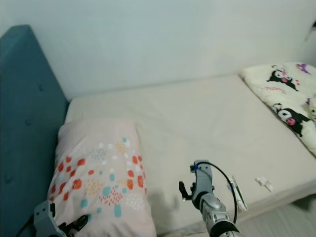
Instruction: Clean up the room
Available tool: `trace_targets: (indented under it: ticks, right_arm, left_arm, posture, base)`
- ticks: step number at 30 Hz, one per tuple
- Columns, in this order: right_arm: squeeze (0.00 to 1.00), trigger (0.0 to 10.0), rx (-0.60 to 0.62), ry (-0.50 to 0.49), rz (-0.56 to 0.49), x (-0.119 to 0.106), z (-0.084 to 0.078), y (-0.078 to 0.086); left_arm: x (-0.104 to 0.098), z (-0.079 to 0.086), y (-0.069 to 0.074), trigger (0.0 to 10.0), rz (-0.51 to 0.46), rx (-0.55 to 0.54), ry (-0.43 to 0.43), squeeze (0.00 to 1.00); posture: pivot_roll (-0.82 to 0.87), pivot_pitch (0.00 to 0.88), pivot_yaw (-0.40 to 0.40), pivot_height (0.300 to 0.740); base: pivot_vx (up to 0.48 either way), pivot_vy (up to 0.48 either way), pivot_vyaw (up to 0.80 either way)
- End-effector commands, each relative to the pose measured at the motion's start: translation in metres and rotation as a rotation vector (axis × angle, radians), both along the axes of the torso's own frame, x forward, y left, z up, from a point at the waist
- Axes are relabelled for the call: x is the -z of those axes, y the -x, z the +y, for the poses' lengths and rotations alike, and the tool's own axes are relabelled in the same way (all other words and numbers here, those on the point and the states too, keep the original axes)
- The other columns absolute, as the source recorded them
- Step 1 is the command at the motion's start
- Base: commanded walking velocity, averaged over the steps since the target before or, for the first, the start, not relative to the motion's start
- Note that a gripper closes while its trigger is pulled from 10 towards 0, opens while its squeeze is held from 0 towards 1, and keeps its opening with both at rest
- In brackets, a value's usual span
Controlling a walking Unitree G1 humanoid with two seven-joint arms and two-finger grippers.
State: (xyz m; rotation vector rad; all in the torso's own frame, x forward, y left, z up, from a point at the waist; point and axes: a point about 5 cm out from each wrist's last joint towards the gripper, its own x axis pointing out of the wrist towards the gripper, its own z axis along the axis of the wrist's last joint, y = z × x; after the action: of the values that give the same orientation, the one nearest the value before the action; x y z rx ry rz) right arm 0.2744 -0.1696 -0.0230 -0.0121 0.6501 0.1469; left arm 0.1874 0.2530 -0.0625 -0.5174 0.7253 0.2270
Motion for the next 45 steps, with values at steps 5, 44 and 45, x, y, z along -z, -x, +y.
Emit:
trace_targets:
  ticks: [5,44,45]
  right_arm:
    - [0.00,10.0,-0.022,0.084,0.093,0.017,-0.004,0.018]
    - [0.00,10.0,0.081,0.072,0.042,0.015,-0.018,0.019]
    - [0.00,10.0,0.096,0.076,0.045,0.015,-0.019,0.019]
  left_arm:
    - [0.012,-0.015,0.012,10.0,0.090,0.037,-0.009,0.00]
    - [-0.010,-0.030,-0.033,10.0,-0.084,0.080,0.004,0.00]
    - [-0.010,-0.033,-0.034,10.0,-0.083,0.100,0.004,0.00]
  posture:
    - [-0.07,0.027,-0.016,0.740]
    - [-0.09,0.045,0.003,0.740]
    - [-0.09,0.045,0.004,0.740]
  base:
    - [0.000,-0.480,0.00]
    - [0.000,-0.279,0.20]
    - [0.000,-0.472,0.00]
